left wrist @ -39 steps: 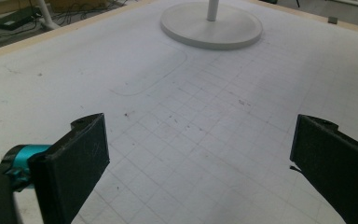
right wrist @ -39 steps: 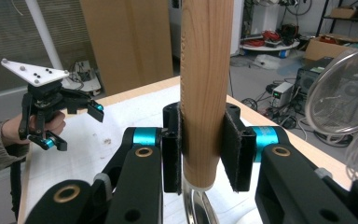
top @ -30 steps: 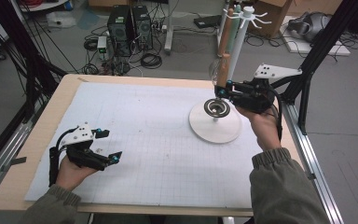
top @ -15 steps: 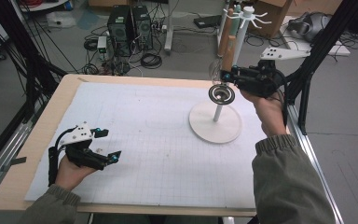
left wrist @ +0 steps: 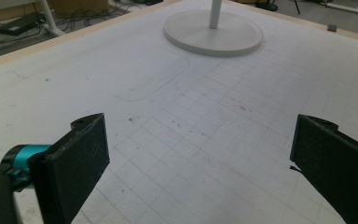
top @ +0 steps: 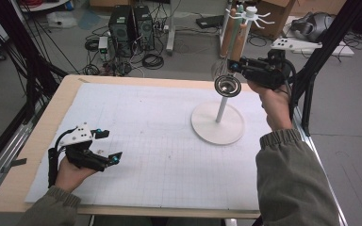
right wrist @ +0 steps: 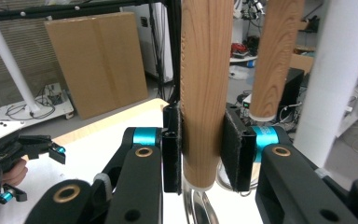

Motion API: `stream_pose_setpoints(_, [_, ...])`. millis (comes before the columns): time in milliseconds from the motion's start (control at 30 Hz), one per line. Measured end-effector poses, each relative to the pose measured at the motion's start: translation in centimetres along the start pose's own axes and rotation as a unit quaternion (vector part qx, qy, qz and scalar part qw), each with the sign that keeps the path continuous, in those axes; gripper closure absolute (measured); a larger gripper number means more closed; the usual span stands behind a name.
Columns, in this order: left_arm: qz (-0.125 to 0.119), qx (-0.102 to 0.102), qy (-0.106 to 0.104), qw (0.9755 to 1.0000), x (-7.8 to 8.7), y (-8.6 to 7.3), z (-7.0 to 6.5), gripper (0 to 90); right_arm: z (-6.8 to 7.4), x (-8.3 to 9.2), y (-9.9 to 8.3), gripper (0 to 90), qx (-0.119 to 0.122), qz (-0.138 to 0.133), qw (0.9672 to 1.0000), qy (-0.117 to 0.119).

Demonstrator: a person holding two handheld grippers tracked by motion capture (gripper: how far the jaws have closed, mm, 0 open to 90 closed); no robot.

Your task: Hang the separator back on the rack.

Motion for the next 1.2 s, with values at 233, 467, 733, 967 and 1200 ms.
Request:
stream_pose_setpoints(233, [0.0,-0.002,-0.002,1.0,0.0,0.1,-0.1,4.8,-0.5,0.1,0.2,71.9,-0.008,0.0,0.9999,-0.01])
stream_pose_setpoints(467, [-0.002,0.0,-0.003,1.0,0.0,0.1,0.0,4.8,-0.9,-0.1,0.0,71.6,-0.016,0.005,0.9995,-0.027])
stream_pose_setpoints(733, [-0.001,0.0,-0.003,1.0,0.1,0.0,0.0,4.8,-1.0,-0.1,-0.2,70.7,-0.012,0.002,0.9992,-0.039])
stream_pose_setpoints(967, [0.002,0.001,-0.003,1.0,0.0,0.0,0.0,4.8,-0.8,0.2,-0.3,64.9,-0.009,-0.004,0.9987,-0.049])
stream_pose_setpoints(1200, [0.003,0.002,0.0,1.0,0.0,-0.1,0.2,4.8,-0.4,0.9,-0.9,46.4,-0.011,-0.004,0.9979,-0.064])
Point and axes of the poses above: each handheld gripper's, and its own axes: x roughly backward along the jaws, y roughly out of its top, z roughly to its left, the point moved 4 cm from there along -x, roughly forward along the jaws, and after that the axes turned 15 degrees about y, right-handed, at the moved point
